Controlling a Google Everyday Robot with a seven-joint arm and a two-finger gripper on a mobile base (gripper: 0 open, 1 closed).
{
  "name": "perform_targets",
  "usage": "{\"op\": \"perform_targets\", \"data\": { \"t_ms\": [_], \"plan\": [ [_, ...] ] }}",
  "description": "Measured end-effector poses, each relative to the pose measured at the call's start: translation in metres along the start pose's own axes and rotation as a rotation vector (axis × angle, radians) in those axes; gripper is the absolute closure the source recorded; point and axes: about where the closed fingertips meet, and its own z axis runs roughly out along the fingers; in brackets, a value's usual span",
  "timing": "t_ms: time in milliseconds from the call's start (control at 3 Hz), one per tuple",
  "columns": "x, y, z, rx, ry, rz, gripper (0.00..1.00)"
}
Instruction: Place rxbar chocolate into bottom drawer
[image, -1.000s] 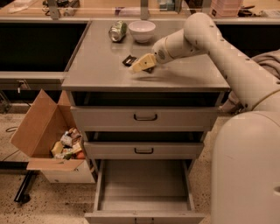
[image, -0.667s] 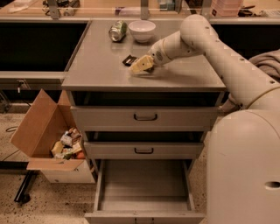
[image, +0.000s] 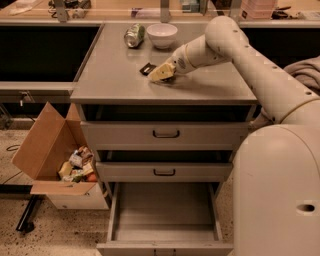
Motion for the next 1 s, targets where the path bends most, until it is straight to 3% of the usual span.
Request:
{"op": "perform_targets", "data": {
  "t_ms": [333,667,1000],
  "plan": [
    [-0.009,0.007,-0.008,0.020,-0.001,-0.039,0.86],
    [-0.023,0.022,-0.031,0.047,-0.023,-0.094,1.00],
    [-0.034,0.051,-0.064,0.039,-0.065,-0.150,1.00]
  ]
}}
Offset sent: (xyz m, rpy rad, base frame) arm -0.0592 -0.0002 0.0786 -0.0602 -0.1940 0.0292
